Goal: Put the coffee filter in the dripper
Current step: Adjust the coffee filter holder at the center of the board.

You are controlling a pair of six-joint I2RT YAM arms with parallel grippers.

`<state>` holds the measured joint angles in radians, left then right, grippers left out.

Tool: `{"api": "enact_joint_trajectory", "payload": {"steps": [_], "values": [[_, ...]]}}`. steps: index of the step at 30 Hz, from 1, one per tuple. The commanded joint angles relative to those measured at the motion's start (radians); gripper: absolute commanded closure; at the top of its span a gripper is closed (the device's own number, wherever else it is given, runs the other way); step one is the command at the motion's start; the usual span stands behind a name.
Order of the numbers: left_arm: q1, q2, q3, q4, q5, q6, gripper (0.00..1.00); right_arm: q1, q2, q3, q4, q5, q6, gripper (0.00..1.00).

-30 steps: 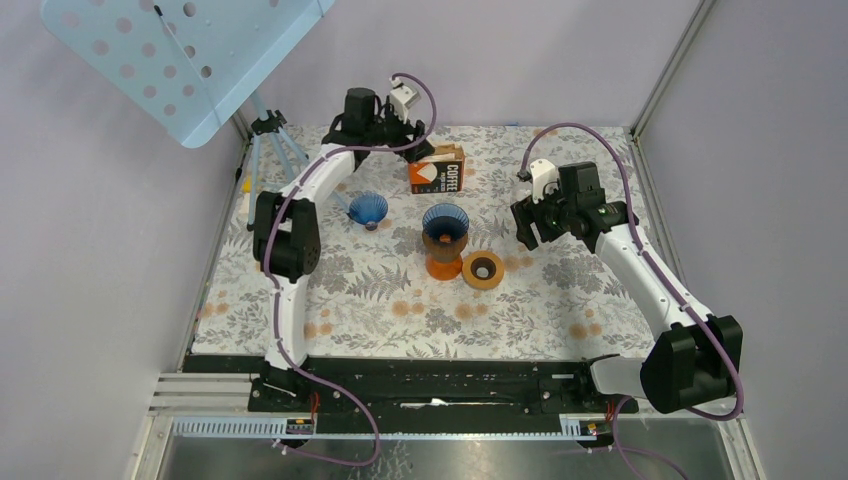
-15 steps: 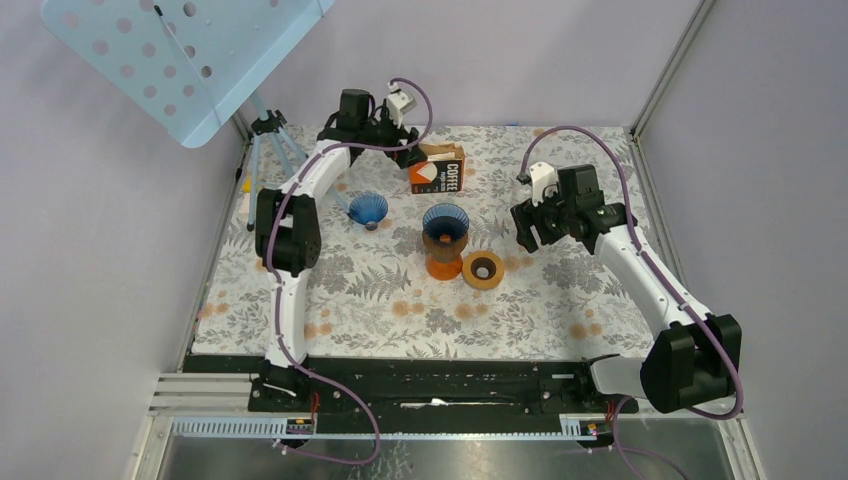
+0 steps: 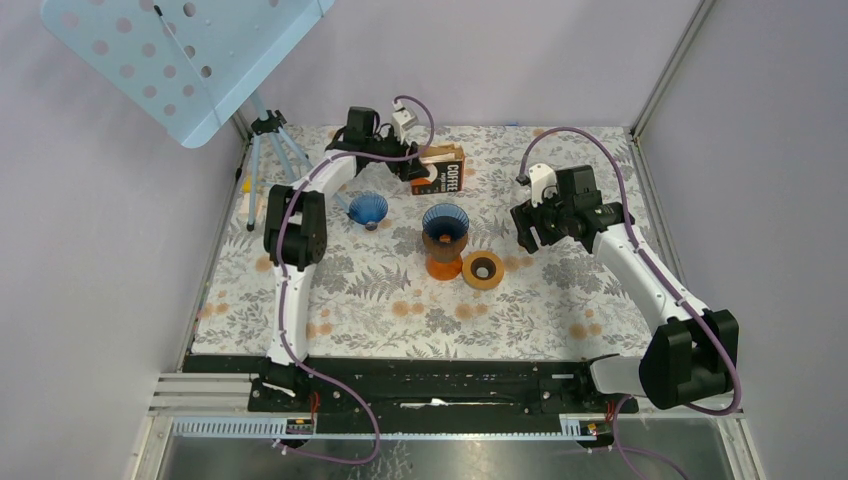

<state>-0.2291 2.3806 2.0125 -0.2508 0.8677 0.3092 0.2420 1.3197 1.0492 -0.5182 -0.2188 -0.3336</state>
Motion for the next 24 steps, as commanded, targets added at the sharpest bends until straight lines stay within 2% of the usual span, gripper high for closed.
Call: {"api": "enact_joint_trajectory", "payload": {"steps": [1,5,12,16,24], "values": [[0.009,-0.075,-0.122,0.204,0.054,-0.106,0.32,0.003,0.002,-0.002,0.009,0.025,-0.002,0.22],[0.008,-0.115,-0.212,0.295,0.036,-0.189,0.47,0.003,0.002,-0.003,0.009,0.027,-0.001,0.22],[0.006,-0.273,-0.41,0.437,-0.107,-0.299,0.63,0.003,-0.009,-0.011,0.013,0.024,0.0,0.22],[-0.01,-0.366,-0.531,0.48,-0.235,-0.306,0.67,0.003,-0.013,-0.014,0.016,0.021,0.001,0.22],[-0.092,-0.492,-0.676,0.484,-0.505,-0.352,0.68,0.004,-0.019,-0.006,0.013,0.007,0.007,0.22]]}}
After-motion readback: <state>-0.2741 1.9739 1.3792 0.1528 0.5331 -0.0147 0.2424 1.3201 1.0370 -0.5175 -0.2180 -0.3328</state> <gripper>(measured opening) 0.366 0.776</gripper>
